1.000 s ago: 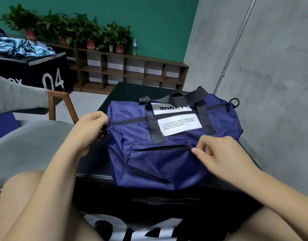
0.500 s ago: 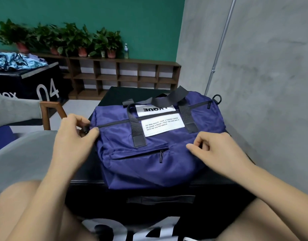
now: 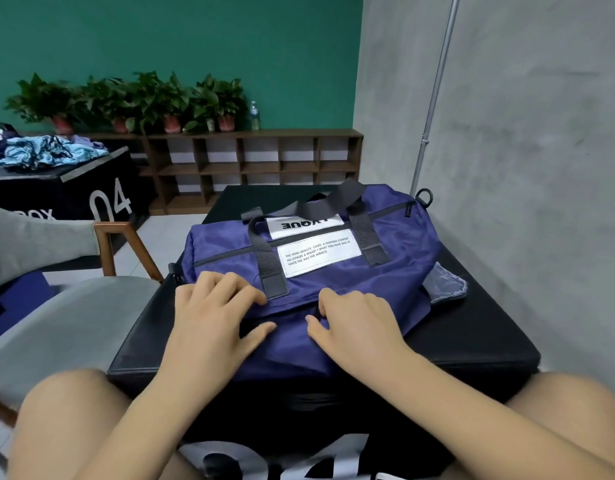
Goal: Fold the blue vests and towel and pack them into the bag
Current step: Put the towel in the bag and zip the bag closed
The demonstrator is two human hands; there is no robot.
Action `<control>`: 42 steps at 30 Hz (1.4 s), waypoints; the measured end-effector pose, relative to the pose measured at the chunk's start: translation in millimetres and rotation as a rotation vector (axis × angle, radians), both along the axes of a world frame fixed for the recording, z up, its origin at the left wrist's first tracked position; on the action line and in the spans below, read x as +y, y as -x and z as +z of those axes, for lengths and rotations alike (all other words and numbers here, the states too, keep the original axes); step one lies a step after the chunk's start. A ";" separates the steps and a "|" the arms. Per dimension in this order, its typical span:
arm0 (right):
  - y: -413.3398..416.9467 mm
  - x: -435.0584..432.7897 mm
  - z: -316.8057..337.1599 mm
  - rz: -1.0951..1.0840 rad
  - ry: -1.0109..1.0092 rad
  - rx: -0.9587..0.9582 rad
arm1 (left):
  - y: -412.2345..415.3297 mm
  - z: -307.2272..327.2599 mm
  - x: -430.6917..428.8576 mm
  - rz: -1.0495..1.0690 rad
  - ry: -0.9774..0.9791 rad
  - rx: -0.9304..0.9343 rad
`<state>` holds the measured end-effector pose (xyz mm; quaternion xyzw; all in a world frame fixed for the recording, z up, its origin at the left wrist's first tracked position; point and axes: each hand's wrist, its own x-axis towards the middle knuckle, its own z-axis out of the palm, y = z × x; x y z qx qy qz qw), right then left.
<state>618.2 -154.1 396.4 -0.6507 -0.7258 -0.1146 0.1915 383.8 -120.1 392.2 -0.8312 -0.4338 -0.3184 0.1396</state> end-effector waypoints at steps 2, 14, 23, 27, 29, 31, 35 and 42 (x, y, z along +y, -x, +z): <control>-0.2 2.1 -6.6 -0.022 -0.070 -0.074 | -1.1 -0.9 1.0 -0.025 -0.051 0.030; -44.2 -7.5 8.9 0.021 -0.124 -0.075 | 4.2 -2.7 2.9 -0.080 -0.068 -0.097; -159.0 32.5 77.3 -0.226 -0.307 0.248 | -13.1 -29.3 -28.5 -0.215 0.050 -0.092; -193.9 70.2 94.0 -0.276 -0.104 0.382 | -37.6 -51.2 -31.8 -0.279 0.056 0.028; -199.3 82.2 98.6 -0.271 0.013 0.535 | -46.5 -59.1 -30.2 -0.282 0.052 0.070; -200.7 87.8 99.4 -0.222 0.095 0.692 | -51.5 -64.1 -25.4 -0.273 0.069 0.111; -200.3 92.0 96.7 -0.169 0.119 0.683 | -50.7 -72.2 -6.1 -0.221 0.098 0.220; -181.6 81.5 102.7 -0.230 0.084 0.362 | -38.2 -66.7 37.7 -0.149 0.057 0.197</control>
